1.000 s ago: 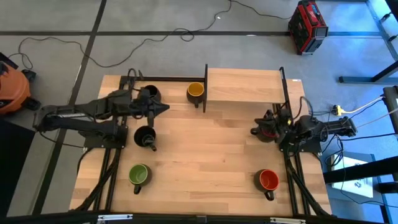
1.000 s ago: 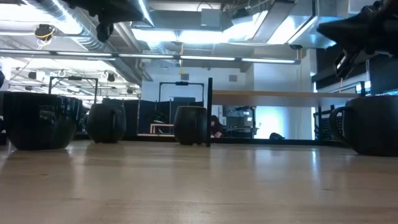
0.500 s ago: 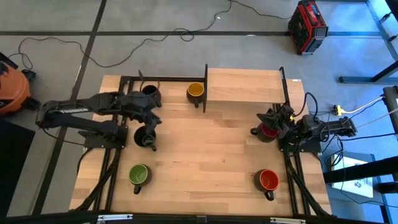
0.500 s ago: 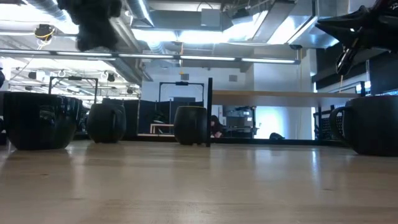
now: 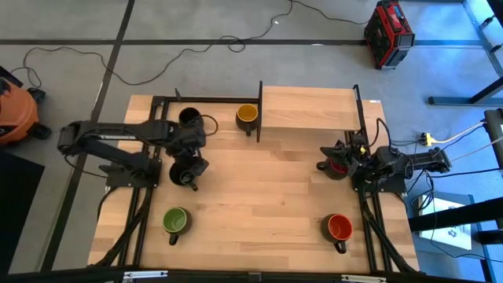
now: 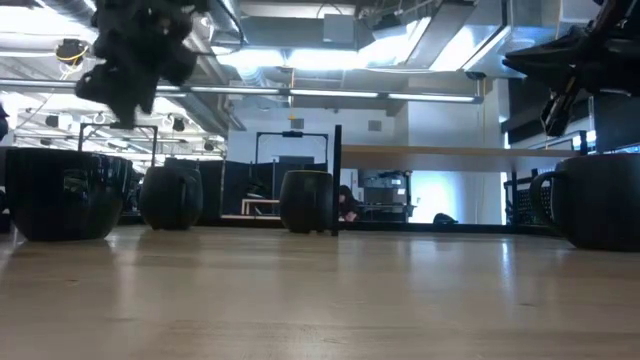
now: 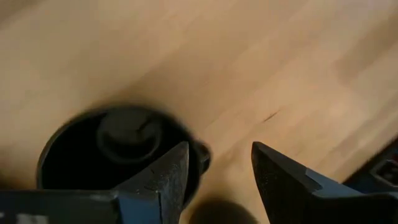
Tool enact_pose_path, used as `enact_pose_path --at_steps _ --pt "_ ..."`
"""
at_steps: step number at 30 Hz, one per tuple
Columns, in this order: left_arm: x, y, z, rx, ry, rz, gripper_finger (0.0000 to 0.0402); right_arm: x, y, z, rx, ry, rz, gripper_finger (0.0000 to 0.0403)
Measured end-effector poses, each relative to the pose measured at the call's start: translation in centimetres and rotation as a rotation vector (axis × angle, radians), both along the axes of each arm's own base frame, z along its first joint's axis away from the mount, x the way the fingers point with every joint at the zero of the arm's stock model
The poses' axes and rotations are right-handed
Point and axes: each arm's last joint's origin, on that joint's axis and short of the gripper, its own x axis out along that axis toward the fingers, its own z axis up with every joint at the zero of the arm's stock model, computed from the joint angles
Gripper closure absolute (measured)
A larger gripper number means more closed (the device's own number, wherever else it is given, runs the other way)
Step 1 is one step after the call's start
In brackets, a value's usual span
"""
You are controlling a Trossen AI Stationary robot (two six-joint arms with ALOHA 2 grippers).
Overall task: Place coffee mugs
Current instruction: Put the bottom black mug on the shelf
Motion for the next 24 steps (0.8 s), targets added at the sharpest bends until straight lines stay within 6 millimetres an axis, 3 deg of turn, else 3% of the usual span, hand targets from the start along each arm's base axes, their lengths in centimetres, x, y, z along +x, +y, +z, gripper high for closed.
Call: enact_pose_path --at_steps 20,24 --pt "3.3 -2.2 -4.9 0.042 0.283 0.037 0.0232 0.0 -0.1 -0.2 -0.001 0.022 -0.027 0.0388" --pt "3.8 -2.5 -5.9 0.067 0.324 0.003 0.0251 0.0 -0.1 -0.2 -0.005 0.025 -0.027 0.0388"
